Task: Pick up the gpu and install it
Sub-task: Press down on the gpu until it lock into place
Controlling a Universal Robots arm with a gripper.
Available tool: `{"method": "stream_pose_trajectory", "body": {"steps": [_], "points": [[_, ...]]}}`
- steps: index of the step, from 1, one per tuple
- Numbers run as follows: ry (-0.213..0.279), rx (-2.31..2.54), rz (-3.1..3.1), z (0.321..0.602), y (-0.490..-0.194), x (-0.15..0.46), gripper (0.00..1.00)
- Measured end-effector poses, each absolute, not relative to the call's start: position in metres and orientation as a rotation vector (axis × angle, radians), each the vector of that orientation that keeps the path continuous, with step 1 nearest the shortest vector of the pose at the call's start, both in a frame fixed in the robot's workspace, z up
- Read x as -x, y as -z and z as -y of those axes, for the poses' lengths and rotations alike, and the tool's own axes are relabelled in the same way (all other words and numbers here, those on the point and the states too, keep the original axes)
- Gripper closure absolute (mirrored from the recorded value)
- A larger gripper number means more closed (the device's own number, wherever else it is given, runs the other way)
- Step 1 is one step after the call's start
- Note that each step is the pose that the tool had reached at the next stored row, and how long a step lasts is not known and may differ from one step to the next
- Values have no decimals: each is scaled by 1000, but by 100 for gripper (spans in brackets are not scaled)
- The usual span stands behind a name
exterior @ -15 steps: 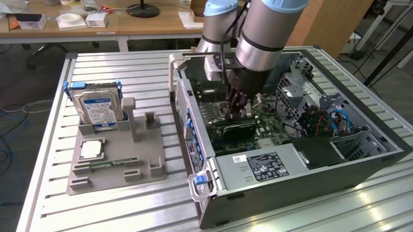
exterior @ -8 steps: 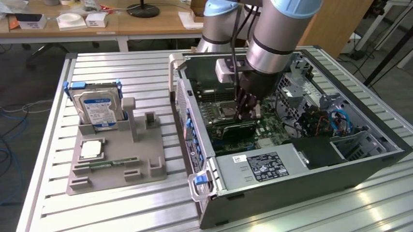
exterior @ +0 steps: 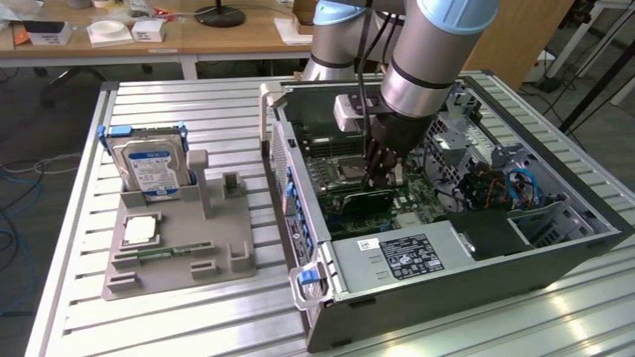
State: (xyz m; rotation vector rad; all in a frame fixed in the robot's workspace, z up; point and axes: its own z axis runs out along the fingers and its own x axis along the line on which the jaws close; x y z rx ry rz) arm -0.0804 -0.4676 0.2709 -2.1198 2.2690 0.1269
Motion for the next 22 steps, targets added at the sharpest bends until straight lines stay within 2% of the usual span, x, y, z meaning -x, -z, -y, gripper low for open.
{"method": "stream_pose_trajectory", "body": {"steps": [14, 22], "points": [[-125, 2121, -2269, 468, -258, 80, 89], [-128, 2118, -2267, 467, -261, 80, 89]]}}
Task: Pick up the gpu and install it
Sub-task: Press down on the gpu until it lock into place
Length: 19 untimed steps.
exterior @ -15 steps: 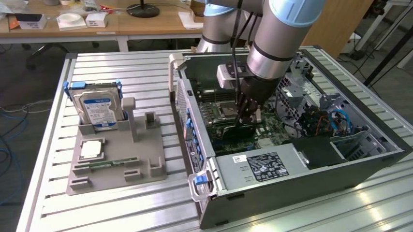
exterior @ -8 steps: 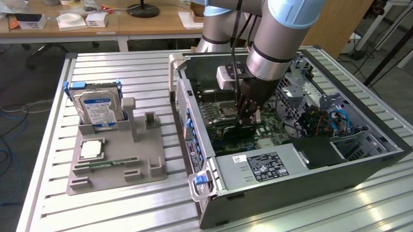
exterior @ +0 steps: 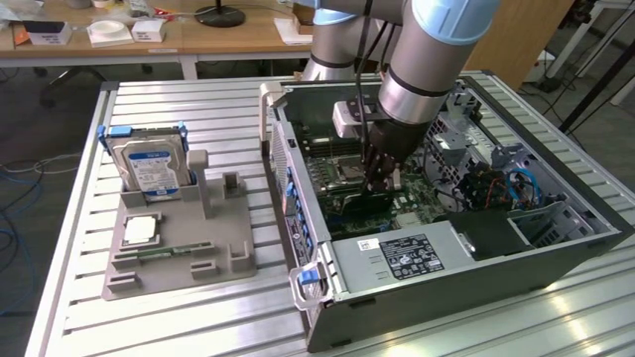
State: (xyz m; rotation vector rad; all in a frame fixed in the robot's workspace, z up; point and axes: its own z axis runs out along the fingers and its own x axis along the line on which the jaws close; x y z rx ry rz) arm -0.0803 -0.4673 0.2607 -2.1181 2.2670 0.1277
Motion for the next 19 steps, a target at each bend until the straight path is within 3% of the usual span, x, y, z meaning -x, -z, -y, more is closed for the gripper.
{"method": "stream_pose_trajectory", "body": {"steps": [19], "points": [[-117, 2114, -2265, 467, -260, 86, 89]]}}
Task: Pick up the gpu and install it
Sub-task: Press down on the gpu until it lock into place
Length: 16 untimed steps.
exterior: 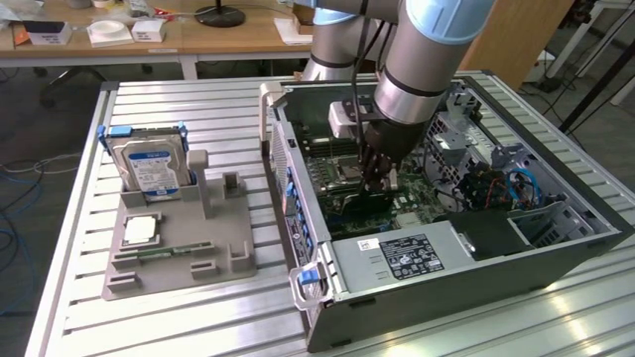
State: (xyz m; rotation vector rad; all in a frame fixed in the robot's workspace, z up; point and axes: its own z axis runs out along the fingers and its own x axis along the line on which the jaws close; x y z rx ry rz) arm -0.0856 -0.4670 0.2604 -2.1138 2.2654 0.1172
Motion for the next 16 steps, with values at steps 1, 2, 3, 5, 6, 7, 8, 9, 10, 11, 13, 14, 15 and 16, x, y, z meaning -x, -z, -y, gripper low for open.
{"method": "stream_pose_trajectory", "body": {"steps": [1, 2, 3, 5, 6, 7, 8, 9, 10, 11, 13, 14, 15, 16], "points": [[-118, 2112, -2263, 467, -263, 86, 89], [-117, 2113, -2265, 467, -269, 86, 89], [-117, 2114, -2265, 468, -274, 86, 89], [-117, 2114, -2265, 468, -283, 86, 89], [-117, 2114, -2265, 468, -287, 86, 89], [-117, 2114, -2265, 468, -292, 86, 89], [-117, 2114, -2265, 468, -296, 86, 89], [-117, 2114, -2265, 468, -301, 86, 89], [-117, 2114, -2265, 468, -306, 86, 89], [-117, 2114, -2265, 468, -307, 86, 89], [-117, 2114, -2265, 468, -307, 86, 89], [-117, 2114, -2265, 468, -307, 86, 89], [-117, 2114, -2265, 468, -307, 86, 89], [-117, 2114, -2265, 468, -307, 86, 89]]}}
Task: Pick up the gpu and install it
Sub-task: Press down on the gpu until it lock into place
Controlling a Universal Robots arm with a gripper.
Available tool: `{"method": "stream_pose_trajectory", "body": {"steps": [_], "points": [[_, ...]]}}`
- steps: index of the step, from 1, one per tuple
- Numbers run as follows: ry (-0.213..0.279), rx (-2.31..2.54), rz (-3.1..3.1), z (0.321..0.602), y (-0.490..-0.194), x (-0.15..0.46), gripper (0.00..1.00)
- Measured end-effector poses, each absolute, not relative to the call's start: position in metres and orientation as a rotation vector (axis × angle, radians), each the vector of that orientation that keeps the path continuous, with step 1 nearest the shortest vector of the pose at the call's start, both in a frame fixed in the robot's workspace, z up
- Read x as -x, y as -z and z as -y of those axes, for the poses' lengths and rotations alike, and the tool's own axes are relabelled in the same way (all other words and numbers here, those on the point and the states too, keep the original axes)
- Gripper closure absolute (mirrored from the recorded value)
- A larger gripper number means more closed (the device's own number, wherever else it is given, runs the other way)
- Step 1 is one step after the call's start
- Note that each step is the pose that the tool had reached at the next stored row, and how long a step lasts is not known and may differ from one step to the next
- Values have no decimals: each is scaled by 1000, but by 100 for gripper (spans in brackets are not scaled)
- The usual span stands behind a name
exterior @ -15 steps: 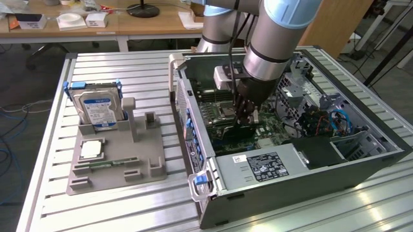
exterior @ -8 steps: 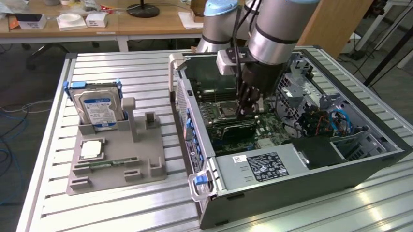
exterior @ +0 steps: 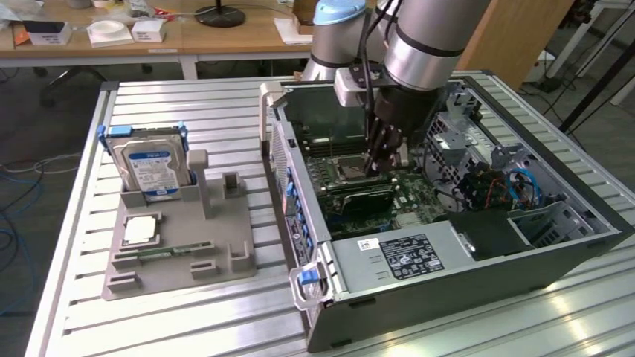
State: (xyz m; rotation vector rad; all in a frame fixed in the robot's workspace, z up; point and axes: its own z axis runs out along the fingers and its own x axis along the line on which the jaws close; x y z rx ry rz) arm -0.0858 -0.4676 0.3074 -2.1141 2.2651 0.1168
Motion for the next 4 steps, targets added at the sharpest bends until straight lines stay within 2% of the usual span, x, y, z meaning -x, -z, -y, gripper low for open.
{"method": "stream_pose_trajectory", "body": {"steps": [4], "points": [[-117, 2114, -2265, 468, -307, 86, 89]]}}
